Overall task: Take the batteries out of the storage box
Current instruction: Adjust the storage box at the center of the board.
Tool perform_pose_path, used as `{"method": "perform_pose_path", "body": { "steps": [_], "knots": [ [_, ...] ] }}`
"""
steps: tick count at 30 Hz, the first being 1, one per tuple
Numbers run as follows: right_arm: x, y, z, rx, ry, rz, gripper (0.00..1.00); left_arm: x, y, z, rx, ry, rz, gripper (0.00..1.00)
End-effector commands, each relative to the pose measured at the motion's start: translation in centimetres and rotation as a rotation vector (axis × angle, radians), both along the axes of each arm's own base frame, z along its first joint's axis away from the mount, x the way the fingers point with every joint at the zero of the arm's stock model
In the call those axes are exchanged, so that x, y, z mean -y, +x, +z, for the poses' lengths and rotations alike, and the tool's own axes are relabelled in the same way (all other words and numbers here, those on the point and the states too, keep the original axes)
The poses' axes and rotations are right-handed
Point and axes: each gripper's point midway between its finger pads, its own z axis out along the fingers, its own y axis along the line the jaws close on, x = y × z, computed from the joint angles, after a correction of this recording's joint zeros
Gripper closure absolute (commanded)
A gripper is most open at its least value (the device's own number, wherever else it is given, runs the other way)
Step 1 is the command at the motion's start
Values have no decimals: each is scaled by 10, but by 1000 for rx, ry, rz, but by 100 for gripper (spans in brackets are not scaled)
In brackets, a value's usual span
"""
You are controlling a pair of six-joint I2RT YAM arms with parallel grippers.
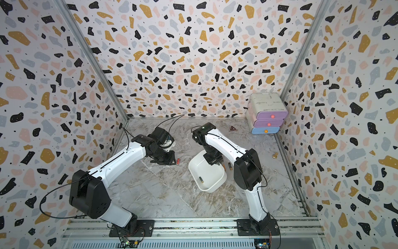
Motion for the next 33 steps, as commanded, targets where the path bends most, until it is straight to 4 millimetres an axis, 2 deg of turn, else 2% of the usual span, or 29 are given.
{"method": "perform_pose_path", "body": {
  "steps": [1,5,8,10,13,15,21,24,28,33],
  "knots": [
    [27,-38,45,-83,-50,-4,100,7,5,10,17,-31,-30,70],
    [6,-23,77,35,113,-33,100,8,9,14,39,-42,-24,71],
    [-7,-16,93,73,188,-26,100,12,11,22,70,-75,-21,71],
    [3,-10,92,106,125,-13,100,12,10,26,70,-78,-26,71],
    [19,-10,74,78,15,-22,100,13,8,23,61,-79,-37,71],
    [25,-8,71,96,-24,-42,100,12,8,20,59,-73,-31,71],
    [36,18,99,286,-72,-53,100,15,11,15,48,-86,-26,71],
    [45,33,106,380,-171,-36,100,16,13,16,55,-92,-20,71],
    [43,45,104,420,-201,-11,100,17,12,15,53,-101,-16,71],
    [27,41,87,355,-123,-8,100,16,8,13,44,-96,-25,71]
  ]
}}
